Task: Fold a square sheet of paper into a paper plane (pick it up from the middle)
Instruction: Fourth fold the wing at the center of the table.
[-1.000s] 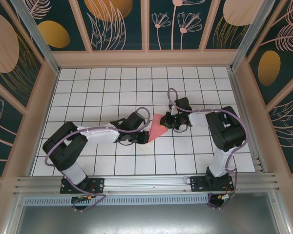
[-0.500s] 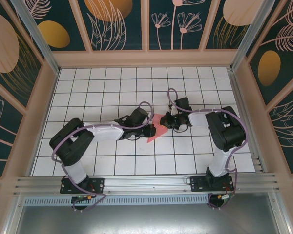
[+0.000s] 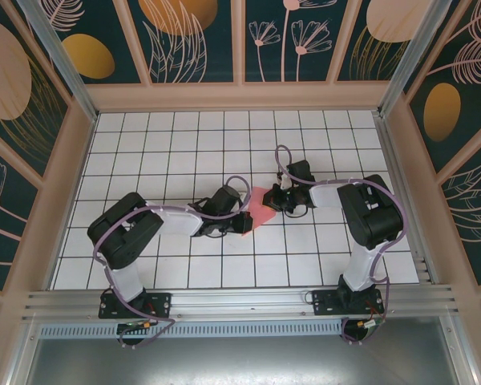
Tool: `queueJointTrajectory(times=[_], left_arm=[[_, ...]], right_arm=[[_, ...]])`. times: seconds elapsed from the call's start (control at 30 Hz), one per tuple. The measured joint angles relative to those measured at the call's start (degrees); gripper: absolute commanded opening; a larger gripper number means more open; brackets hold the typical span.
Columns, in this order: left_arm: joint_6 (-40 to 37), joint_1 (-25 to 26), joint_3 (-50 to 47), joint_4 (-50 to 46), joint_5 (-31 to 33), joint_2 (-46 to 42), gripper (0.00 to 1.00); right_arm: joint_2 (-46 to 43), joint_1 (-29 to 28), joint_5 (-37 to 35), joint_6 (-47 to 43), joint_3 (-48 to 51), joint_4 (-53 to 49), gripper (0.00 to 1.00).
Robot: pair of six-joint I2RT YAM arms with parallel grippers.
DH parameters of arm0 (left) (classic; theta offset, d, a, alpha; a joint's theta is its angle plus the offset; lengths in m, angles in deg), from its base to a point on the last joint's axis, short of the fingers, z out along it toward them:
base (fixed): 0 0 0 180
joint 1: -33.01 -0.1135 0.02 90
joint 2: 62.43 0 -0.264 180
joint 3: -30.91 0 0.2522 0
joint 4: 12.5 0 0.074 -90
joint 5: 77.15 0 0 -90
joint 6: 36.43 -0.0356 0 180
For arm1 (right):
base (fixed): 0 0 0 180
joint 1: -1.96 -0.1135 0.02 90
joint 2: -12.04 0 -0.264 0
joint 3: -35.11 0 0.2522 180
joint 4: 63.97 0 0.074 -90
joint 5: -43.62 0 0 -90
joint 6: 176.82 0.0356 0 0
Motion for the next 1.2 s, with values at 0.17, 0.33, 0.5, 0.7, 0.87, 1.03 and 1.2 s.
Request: queueJointTrajectory(times=[0.17, 0.33, 0.5, 0.7, 0.87, 1.03, 1.2], left_arm=[[-3.19, -0.04, -1.99, -1.79, -0.66, -2.32, 0.0], [-5.75, -0.04, -3.1, -5.03, -1.07, -4.52, 0.0], [-7.1, -0.02, -3.8, -10.99, -1.51, -7.67, 0.0], [-6.03, -0.02, -3.17, -12.17, 0.46, -12.79, 0.0], [-3.61, 0.0, -1.11, -10.29, 3.23, -12.79, 0.0], [-0.52, 0.02, -0.22, -5.62, 1.22, -7.5, 0.0], [0.76, 0.02, -0.17, -4.35, -0.61, -3.8, 0.0]], right_arm=[[0.07, 0.0, 0.02, -0.02, -0.15, -0.13, 0.02], [0.07, 0.0, 0.02, -0.02, -0.31, -0.39, 0.02], [0.11, 0.0, 0.0, -0.02, -0.44, -0.57, 0.02], [0.15, 0.0, 0.02, -0.02, -0.48, -0.57, 0.02], [0.15, 0.0, 0.02, -0.02, -0.48, -0.55, 0.02], [0.17, 0.0, 0.07, -0.02, -0.48, -0.55, 0.02], [0.17, 0.0, 0.15, -0.02, -0.5, -0.52, 0.02]])
